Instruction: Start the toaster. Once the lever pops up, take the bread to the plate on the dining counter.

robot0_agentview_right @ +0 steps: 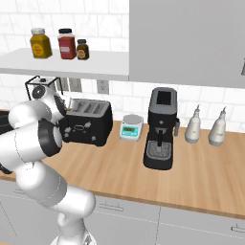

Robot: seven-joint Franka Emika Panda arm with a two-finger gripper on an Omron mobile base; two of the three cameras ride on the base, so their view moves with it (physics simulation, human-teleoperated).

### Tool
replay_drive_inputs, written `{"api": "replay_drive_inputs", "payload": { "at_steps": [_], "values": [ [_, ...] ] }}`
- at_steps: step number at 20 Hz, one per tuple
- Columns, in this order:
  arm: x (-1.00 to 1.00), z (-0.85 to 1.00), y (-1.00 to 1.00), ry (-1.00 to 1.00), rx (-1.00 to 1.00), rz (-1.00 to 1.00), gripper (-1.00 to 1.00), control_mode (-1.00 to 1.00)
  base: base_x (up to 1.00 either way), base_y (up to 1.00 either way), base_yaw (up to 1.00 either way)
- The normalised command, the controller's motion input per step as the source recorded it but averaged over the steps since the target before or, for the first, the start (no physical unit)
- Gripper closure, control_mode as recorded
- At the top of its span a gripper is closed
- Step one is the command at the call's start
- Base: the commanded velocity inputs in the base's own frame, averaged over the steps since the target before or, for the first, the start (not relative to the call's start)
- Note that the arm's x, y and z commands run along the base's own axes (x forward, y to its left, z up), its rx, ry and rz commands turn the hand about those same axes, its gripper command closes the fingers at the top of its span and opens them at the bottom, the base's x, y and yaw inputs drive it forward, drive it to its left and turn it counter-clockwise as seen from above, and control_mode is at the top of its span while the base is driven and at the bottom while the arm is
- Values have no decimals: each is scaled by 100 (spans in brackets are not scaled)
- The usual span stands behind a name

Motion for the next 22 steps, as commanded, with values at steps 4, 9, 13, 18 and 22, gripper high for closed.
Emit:
{"api": "replay_drive_inputs", "payload": {
  "at_steps": [4, 9, 13, 18, 22],
  "values": [
    [0, 0, 0, 0, 0, 0, -100, -100, 0, 0, 0],
    [0, 0, 0, 0, 0, 0, -100, -100, 0, 0, 0],
    [0, 0, 0, 0, 0, 0, -100, -100, 0, 0, 0],
    [0, 0, 0, 0, 0, 0, -100, -100, 0, 0, 0],
    [0, 0, 0, 0, 0, 0, -100, -100, 0, 0, 0]
  ]
}}
